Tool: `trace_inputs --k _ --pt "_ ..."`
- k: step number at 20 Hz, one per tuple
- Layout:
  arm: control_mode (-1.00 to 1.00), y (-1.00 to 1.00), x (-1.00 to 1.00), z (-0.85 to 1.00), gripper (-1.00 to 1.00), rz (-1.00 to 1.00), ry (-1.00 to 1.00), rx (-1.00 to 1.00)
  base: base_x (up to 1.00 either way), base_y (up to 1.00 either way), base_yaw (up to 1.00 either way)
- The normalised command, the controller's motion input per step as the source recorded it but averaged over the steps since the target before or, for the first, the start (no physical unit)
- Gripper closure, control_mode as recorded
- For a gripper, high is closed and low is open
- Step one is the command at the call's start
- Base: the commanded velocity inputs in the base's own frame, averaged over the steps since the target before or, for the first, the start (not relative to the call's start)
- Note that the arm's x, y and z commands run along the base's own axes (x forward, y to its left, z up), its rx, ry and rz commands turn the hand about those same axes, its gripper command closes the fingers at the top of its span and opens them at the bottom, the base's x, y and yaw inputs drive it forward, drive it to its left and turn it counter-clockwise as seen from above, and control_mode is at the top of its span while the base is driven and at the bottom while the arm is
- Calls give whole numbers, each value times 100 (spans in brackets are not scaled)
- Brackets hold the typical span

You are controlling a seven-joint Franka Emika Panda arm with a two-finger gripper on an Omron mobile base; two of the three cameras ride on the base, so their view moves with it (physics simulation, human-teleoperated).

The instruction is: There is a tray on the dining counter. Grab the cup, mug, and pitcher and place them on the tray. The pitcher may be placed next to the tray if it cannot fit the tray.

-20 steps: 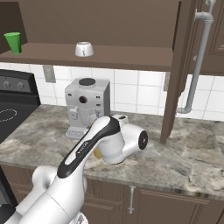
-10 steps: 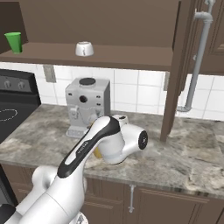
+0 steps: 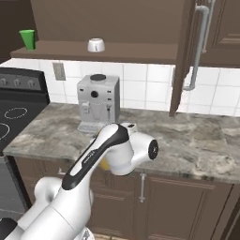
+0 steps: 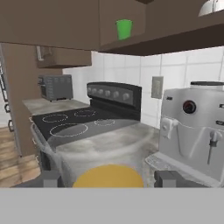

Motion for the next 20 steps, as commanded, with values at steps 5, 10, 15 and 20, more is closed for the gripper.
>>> trace_inputs --k 5,10,15,20 --pt "100 0 0 0 100 0 0 0 -55 2 -33" --pt "100 0 0 0 100 0 0 0 0 12 -97" --pt "100 0 0 0 100 0 0 0 0 10 -99" --pt "100 0 0 0 100 0 0 0 0 10 -100"
